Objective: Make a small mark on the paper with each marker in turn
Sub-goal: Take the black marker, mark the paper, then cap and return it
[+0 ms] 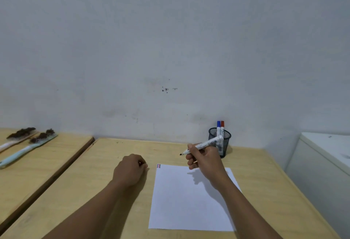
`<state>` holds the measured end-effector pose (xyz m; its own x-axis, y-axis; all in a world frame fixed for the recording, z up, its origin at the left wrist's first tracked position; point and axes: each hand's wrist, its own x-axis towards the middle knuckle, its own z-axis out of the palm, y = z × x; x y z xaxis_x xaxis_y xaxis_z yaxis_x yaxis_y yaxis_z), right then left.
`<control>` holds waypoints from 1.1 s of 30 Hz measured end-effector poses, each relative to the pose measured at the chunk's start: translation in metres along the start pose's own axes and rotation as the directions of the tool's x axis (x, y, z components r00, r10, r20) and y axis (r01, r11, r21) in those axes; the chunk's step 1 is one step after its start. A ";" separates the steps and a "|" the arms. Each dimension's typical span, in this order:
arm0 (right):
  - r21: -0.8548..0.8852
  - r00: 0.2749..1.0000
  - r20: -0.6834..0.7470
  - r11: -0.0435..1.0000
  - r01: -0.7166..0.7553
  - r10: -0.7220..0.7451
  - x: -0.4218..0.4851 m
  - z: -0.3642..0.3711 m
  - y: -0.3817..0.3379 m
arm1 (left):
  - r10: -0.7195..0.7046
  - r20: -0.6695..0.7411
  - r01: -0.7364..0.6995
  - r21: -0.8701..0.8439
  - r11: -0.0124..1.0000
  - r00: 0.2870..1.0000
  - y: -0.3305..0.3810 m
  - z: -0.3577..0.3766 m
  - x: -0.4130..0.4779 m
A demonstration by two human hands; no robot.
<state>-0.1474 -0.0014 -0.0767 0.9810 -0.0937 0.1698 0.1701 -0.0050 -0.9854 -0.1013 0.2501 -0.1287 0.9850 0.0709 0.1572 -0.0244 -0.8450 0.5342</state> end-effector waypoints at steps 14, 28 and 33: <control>0.153 0.992 -0.109 0.985 0.078 -0.062 -0.019 -0.035 -0.038 | 0.089 0.112 0.063 -0.901 0.429 0.990 0.119 -0.026 -0.051; 0.079 0.989 -0.070 0.988 0.135 -0.129 -0.035 -0.059 -0.057 | 0.165 0.150 0.059 -0.887 0.459 0.975 0.170 -0.037 -0.073; 0.117 0.993 -0.003 0.986 0.119 -0.119 -0.035 -0.056 -0.059 | 0.224 0.174 0.041 -0.865 0.500 0.959 0.172 -0.038 -0.073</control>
<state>-0.1973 -0.0534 -0.0253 0.9534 -0.0955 0.2862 0.2953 0.1005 -0.9501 -0.1837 0.1200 -0.0165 0.9689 -0.2135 0.1253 -0.1197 0.0387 0.9921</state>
